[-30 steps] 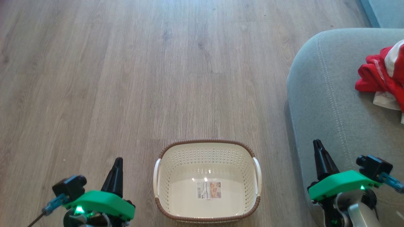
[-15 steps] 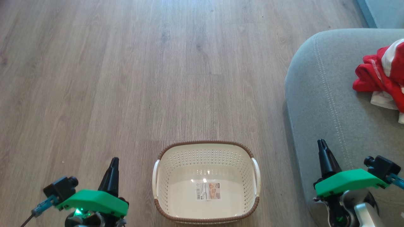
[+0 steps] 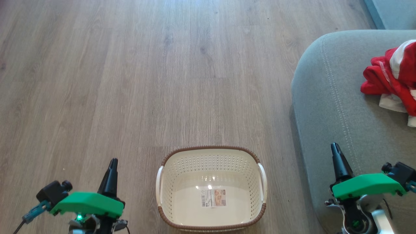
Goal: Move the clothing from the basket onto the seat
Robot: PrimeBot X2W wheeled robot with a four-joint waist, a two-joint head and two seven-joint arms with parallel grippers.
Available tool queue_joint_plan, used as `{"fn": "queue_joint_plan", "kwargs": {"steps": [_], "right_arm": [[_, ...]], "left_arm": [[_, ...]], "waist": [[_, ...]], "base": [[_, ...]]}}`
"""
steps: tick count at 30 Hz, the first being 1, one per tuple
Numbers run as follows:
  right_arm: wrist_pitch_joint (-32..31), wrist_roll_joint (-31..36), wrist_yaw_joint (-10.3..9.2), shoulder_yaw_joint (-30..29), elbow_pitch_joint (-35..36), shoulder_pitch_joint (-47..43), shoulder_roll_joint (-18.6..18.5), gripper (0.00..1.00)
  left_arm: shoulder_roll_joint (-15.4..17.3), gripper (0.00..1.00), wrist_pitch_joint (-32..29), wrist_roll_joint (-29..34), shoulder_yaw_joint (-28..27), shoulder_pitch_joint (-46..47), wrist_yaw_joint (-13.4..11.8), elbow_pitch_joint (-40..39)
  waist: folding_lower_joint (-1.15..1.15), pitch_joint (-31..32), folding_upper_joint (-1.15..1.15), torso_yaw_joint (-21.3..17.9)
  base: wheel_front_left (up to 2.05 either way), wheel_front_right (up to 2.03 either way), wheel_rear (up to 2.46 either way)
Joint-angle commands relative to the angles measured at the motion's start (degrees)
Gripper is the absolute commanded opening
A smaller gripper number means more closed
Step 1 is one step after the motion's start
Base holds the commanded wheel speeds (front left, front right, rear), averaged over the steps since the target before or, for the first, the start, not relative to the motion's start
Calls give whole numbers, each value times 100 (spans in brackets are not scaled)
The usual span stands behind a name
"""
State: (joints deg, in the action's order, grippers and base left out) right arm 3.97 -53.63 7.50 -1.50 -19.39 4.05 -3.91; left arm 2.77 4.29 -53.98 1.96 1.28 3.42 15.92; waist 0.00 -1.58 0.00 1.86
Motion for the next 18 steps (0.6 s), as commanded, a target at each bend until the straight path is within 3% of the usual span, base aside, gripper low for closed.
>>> {"fn": "queue_joint_plan", "kwargs": {"steps": [1, 18], "right_arm": [[-39, -190, -1, 9, 230, 213, -2, 0], [-327, -1230, -1, -138, 317, 213, 27, 0]], "left_arm": [[25, 0, -47, -179, -147, 283, 65, -177], [26, 0, -335, -1219, -340, 342, 162, -180]], "waist": [[0, 4, 0, -5], [0, 43, 0, -57]], "base": [[0, 0, 0], [0, 0, 0]]}}
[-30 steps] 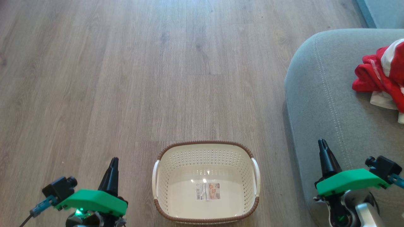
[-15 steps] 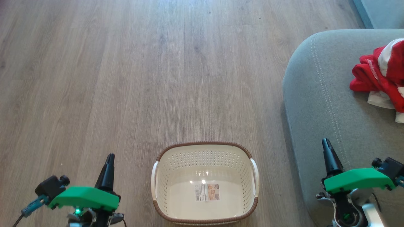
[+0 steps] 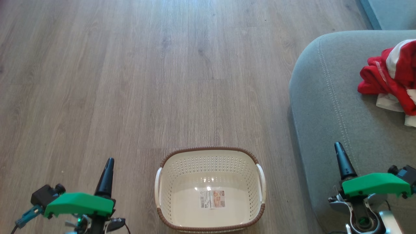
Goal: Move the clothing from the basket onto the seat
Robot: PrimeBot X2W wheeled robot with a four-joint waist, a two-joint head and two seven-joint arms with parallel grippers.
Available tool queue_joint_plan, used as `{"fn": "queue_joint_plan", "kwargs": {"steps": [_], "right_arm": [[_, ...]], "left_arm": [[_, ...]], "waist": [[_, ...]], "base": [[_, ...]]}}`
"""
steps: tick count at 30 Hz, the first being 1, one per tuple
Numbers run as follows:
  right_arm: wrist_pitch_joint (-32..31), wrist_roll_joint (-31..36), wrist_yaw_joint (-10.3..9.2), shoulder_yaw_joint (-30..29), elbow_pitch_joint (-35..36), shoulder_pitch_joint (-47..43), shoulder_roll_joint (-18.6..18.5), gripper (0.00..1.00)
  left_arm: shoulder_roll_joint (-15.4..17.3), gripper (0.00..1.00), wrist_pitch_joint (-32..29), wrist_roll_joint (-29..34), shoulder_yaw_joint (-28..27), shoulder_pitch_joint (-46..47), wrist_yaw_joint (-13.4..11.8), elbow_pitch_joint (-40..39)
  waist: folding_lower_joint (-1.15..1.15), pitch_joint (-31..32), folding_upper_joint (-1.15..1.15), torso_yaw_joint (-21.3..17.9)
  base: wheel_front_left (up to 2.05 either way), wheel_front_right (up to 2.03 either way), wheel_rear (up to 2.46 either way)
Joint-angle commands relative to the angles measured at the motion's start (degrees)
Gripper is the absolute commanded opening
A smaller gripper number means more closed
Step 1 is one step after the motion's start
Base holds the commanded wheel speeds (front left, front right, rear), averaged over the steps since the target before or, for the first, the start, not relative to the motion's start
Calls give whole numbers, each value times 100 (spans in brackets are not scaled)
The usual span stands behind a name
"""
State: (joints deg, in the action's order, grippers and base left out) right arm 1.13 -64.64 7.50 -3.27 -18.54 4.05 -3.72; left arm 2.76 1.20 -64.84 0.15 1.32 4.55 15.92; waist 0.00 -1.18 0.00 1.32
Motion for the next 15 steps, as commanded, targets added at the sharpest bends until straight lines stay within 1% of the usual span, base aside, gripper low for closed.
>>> {"fn": "queue_joint_plan", "kwargs": {"steps": [1, 15], "right_arm": [[-59, -191, -1, 30, 237, 213, 11, 0], [-296, -1045, -1, -91, 309, 214, 35, 0]], "left_arm": [[27, 0, -44, -195, -170, 341, 55, -180], [28, 0, -281, -1048, -330, 390, 134, -182]], "waist": [[0, 4, 0, -6], [0, 36, 0, -48]], "base": [[0, 0, 0], [0, 0, 0]]}}
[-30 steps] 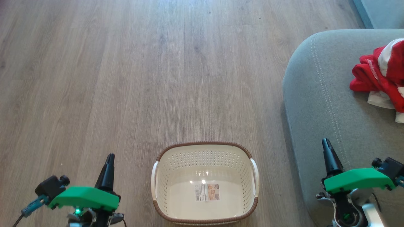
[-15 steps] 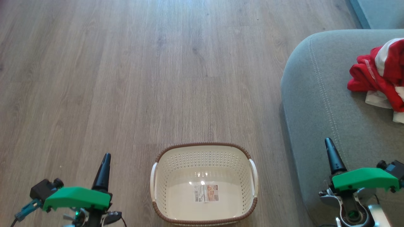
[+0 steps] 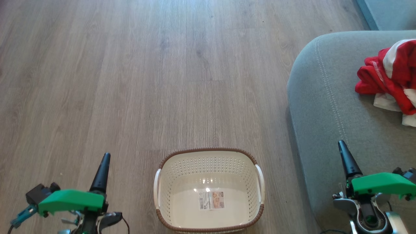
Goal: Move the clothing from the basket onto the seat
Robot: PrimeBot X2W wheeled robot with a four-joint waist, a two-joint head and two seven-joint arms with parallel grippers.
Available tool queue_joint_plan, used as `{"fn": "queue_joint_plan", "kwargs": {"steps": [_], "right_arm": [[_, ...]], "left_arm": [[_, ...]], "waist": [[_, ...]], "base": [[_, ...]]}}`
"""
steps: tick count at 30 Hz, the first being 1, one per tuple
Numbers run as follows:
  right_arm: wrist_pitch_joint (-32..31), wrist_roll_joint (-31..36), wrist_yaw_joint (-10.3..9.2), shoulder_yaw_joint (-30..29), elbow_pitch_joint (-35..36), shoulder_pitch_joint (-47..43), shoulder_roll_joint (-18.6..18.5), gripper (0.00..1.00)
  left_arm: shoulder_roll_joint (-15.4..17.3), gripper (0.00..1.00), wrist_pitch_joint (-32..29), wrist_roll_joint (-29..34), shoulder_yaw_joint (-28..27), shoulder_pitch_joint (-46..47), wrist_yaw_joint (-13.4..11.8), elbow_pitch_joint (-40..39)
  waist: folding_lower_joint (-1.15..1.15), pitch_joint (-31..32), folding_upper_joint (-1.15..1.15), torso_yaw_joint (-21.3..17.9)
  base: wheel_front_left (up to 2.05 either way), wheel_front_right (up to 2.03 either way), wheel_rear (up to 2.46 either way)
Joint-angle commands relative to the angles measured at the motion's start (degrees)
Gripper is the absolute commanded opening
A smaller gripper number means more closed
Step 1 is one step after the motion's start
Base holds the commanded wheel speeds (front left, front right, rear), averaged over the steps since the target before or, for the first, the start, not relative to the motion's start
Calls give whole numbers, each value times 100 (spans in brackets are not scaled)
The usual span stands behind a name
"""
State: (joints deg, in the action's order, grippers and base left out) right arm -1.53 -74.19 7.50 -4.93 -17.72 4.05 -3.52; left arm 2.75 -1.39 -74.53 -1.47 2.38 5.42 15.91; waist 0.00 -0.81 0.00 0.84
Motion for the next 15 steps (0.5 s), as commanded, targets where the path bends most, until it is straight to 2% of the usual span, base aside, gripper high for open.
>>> {"fn": "queue_joint_plan", "kwargs": {"steps": [1, 15], "right_arm": [[-47, -152, -1, 66, 232, 214, 17, 0], [-284, -1008, -1, -55, 303, 214, 42, 0]], "left_arm": [[29, 0, -39, -140, -180, 287, 53, -181], [28, 0, -278, -995, -341, 336, 133, -183]], "waist": [[0, 2, 0, -3], [0, 34, 0, -45]], "base": [[0, 0, 0], [0, 0, 0]]}}
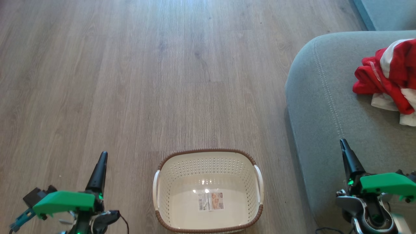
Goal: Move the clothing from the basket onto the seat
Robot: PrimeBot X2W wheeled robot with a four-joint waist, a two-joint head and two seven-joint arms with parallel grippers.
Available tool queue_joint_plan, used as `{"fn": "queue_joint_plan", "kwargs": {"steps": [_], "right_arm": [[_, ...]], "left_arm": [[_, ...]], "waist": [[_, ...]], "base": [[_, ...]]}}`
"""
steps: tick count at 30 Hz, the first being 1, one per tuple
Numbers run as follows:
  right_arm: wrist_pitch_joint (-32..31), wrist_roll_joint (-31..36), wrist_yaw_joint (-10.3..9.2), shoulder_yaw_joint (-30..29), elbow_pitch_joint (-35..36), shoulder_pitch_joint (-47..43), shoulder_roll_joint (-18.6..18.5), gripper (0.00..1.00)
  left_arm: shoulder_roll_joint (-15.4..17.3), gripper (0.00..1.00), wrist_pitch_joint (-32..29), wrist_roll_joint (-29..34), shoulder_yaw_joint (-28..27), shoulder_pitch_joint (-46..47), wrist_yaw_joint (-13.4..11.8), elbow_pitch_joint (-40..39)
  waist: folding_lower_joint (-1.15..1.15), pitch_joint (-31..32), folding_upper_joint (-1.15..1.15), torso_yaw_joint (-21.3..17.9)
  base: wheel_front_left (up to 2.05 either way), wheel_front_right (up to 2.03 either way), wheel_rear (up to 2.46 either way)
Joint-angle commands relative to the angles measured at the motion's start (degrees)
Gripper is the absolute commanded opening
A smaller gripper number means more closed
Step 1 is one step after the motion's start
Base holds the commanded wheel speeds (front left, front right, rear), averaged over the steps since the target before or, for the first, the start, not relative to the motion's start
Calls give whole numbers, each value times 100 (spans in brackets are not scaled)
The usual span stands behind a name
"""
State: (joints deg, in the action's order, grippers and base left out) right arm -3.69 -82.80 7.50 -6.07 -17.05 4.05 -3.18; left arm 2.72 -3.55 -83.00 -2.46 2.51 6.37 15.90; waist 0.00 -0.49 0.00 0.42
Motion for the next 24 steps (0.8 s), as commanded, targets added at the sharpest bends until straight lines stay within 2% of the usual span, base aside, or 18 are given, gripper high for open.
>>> {"fn": "queue_joint_plan", "kwargs": {"steps": [1, 13, 24], "right_arm": [[-85, -208, -1, 51, 241, 214, 9, 0], [-285, -932, -1, -51, 302, 214, 30, 0], [-284, -933, -1, -50, 302, 214, 30, 0]], "left_arm": [[32, 0, -79, -209, -254, 326, 45, -182], [31, 0, -280, -930, -390, 367, 112, -184], [29, 0, -283, -927, -394, 368, 112, -184]], "waist": [[0, 5, 0, -6], [0, 32, 0, -42], [0, 32, 0, -42]], "base": [[0, 0, 0], [0, 0, 0], [0, 0, 0]]}}
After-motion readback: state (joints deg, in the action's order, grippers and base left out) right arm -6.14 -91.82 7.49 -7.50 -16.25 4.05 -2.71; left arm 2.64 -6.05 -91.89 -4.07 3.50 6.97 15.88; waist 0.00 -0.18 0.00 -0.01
